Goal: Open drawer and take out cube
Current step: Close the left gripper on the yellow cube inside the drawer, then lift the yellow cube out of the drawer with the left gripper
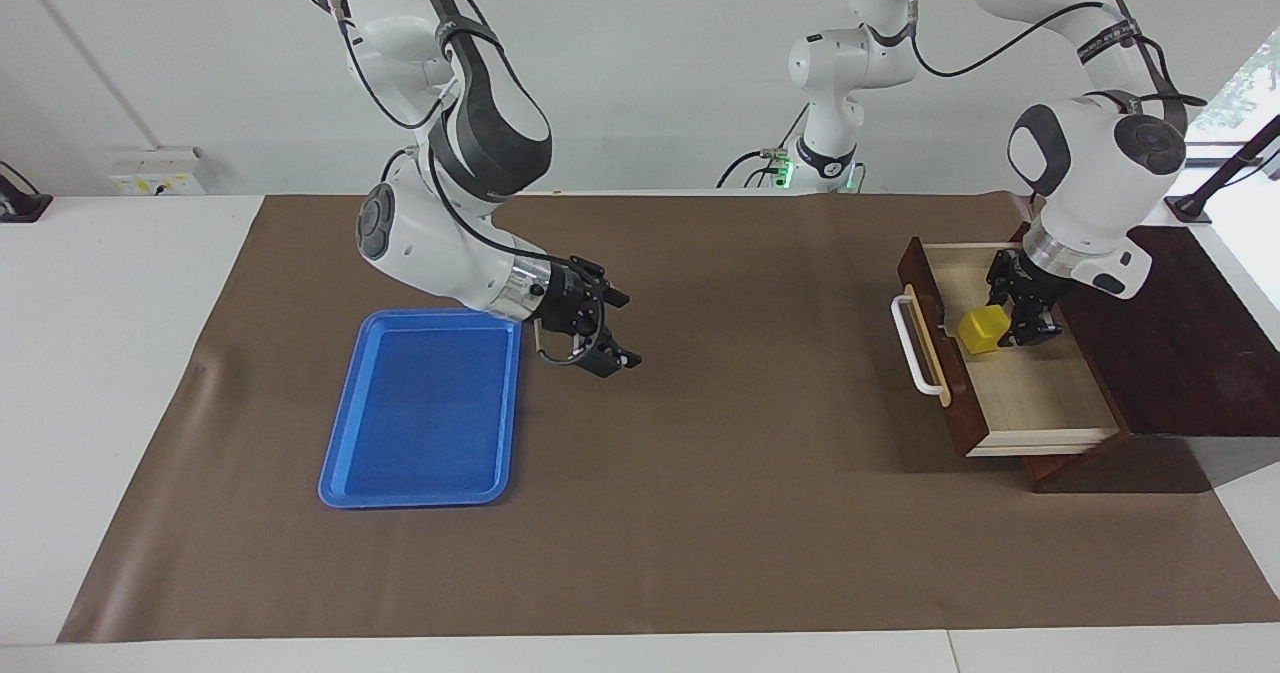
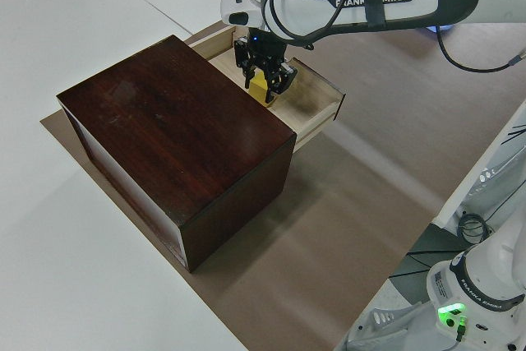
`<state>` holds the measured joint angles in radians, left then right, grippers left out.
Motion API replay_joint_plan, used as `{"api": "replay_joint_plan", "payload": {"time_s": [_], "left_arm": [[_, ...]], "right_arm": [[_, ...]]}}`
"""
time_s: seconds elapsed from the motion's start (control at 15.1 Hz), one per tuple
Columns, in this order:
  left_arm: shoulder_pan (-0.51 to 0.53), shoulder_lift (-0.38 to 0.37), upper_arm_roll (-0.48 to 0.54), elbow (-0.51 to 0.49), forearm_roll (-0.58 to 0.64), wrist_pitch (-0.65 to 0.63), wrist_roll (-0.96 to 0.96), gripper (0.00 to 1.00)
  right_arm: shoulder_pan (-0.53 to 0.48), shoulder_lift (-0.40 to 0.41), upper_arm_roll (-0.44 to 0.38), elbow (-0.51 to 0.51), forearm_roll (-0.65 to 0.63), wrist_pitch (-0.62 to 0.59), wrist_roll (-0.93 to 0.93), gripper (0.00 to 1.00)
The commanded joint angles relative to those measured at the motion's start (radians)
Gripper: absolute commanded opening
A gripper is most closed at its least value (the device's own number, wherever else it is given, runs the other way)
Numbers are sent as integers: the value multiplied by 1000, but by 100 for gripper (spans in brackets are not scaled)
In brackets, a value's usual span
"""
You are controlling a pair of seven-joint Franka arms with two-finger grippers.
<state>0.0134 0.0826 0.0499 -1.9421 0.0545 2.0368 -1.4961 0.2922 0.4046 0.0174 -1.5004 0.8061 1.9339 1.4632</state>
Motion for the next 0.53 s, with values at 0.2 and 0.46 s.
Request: {"api": "replay_joint_plan", "payload": {"time_s": [0.2,0.46], "left_arm": [[-27,51,-1,201,-2,-119,14,0],[-128,112,1,383,-11,-272,1,0]], "right_arm": [[-10,-23,7,-32,21,20,17,100],[-11,-23,4,-32,21,19,19,100]]}}
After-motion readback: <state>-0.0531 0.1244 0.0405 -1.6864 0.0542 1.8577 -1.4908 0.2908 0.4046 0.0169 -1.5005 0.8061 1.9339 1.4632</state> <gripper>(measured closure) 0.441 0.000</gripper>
